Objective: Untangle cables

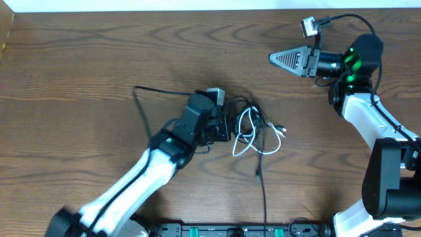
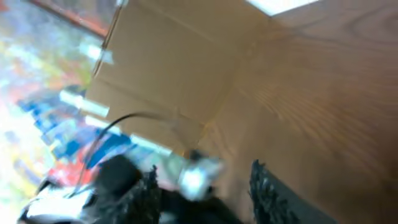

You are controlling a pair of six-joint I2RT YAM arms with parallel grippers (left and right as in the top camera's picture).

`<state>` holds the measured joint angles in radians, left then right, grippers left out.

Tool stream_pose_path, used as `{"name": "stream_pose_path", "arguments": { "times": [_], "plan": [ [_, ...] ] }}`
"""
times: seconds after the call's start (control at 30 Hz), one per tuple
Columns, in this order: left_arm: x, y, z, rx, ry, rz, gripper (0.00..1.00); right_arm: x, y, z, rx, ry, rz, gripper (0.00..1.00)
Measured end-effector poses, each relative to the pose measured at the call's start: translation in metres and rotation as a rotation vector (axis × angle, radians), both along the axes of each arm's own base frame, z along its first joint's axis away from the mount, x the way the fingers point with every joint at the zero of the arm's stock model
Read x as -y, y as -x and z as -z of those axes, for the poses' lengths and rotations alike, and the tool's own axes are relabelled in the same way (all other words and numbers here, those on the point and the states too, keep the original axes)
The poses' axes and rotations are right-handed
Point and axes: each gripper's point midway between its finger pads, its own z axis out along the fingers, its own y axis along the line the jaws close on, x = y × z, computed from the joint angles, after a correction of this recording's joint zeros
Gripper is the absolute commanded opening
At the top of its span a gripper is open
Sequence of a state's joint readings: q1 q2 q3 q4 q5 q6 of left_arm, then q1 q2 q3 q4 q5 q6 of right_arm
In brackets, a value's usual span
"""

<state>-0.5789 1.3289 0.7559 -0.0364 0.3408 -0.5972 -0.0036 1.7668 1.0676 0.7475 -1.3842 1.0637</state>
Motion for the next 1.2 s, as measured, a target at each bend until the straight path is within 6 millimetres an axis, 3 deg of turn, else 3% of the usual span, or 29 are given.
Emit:
{"name": "stream_pose_path", "arguments": {
  "times": [0.03,0.27,0.4,0.53,0.73,0.9,1.07,1.2],
  "plan": [
    [-0.004,0.002,-0.016,0.041,0.009,-0.006,0.08,0.002,-0.009,0.006,0.004,0.014,0.052,0.45],
    [-0.019,0.014,-0.041,0.089,0.004,-0.023,0.07,0.023,-0.048,0.056,-0.12,0.195,0.312,0.36],
    [-0.023,0.016,-0.051,0.116,0.01,-0.033,0.07,0.034,-0.046,0.073,-0.238,0.334,0.342,0.36],
    [-0.027,0.013,-0.053,0.134,-0.004,-0.061,0.07,0.026,-0.017,0.067,-0.268,0.38,0.226,0.41],
    [-0.03,0.009,-0.054,0.149,-0.015,-0.084,0.08,0.006,0.045,0.059,-0.288,0.52,0.123,0.27],
    [-0.032,0.008,-0.053,0.151,-0.019,-0.093,0.07,-0.016,0.096,0.051,-0.241,0.701,0.069,0.31],
    [-0.031,0.008,-0.054,0.148,-0.012,-0.094,0.07,-0.045,0.121,0.044,-0.123,0.811,0.041,0.34],
    [-0.027,0.01,-0.056,0.146,0.006,-0.073,0.08,-0.063,0.132,0.061,-0.107,0.908,0.05,0.34]
  ]
}}
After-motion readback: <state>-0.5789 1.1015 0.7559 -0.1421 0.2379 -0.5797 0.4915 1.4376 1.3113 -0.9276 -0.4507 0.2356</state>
